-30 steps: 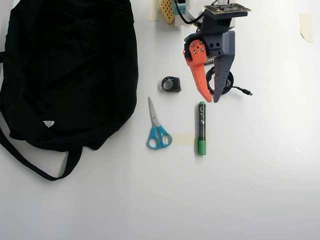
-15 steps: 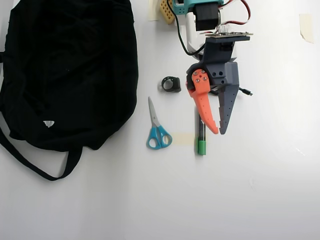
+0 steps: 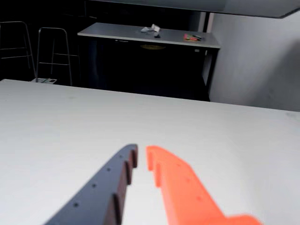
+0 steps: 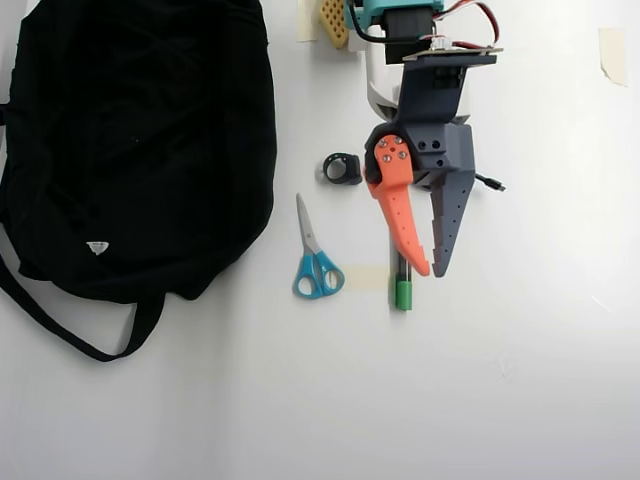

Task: Put the green marker into the black bag

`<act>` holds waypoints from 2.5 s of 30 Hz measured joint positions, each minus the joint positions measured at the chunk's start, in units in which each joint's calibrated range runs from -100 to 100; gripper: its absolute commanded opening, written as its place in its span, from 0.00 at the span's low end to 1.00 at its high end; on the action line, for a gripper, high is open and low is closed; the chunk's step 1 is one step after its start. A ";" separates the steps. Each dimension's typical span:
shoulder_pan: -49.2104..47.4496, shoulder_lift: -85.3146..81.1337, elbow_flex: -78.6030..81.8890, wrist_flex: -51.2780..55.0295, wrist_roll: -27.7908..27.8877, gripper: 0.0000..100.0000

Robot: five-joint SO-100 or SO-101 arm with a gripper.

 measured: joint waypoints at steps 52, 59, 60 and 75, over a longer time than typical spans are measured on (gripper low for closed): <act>-6.10 0.00 -9.36 70.85 -4.98 0.03; -8.67 0.00 -9.36 73.68 -6.11 0.03; -9.33 0.00 -8.81 74.28 -6.11 0.03; -8.45 1.99 -8.25 74.97 -8.16 0.09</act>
